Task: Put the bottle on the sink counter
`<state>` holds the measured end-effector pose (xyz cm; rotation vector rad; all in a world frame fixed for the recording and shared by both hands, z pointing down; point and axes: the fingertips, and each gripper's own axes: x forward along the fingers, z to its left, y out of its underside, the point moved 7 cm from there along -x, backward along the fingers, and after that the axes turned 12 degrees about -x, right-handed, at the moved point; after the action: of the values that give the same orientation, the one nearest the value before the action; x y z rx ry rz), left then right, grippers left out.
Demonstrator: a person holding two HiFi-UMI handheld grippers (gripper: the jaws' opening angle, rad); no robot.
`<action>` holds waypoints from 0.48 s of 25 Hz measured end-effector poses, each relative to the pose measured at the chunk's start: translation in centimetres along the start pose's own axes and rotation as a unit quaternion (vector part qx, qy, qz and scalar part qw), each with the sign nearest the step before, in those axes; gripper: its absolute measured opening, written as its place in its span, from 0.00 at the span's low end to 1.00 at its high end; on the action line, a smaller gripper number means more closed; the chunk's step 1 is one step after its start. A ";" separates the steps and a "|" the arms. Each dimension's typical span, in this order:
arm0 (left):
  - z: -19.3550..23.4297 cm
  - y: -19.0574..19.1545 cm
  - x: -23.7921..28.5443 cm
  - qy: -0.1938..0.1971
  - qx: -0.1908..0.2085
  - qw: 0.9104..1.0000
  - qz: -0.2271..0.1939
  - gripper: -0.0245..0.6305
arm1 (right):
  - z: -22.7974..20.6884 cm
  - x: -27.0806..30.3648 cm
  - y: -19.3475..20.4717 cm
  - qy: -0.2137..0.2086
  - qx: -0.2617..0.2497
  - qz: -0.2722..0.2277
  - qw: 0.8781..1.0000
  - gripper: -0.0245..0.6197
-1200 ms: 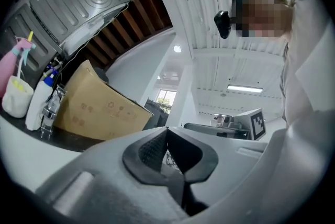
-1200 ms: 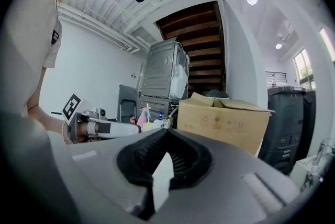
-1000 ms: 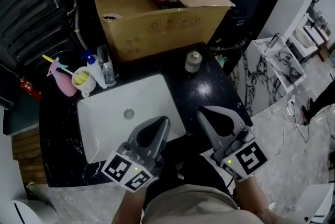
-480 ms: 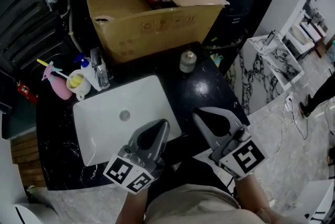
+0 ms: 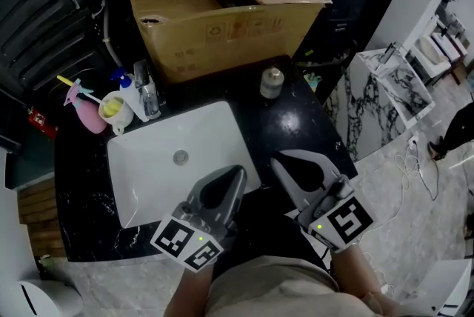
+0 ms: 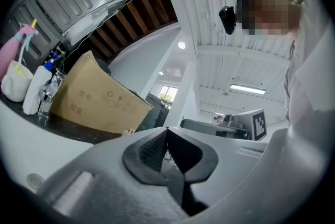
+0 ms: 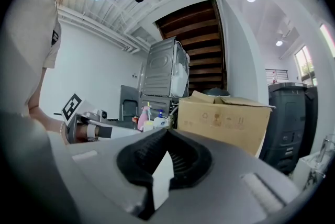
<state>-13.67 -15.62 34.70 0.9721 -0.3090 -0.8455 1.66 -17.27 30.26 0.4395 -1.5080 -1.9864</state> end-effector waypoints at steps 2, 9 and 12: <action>-0.1 0.1 0.0 -0.003 0.002 1.000 0.008 0.05 | 0.2 0.4 -0.1 -0.008 -0.003 -0.005 1.000 0.04; 0.4 -0.2 -0.1 -0.014 -0.005 1.000 0.004 0.05 | 0.6 1.5 -0.6 -0.028 -0.019 -0.012 0.999 0.04; 0.2 -0.2 0.0 -0.012 -0.001 1.000 0.005 0.05 | 0.7 1.6 -0.7 -0.032 -0.015 -0.016 0.999 0.04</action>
<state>-13.91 -15.81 34.63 0.9590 -0.3329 -0.8480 -0.14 -17.66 29.95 0.3928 -1.5170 -2.0643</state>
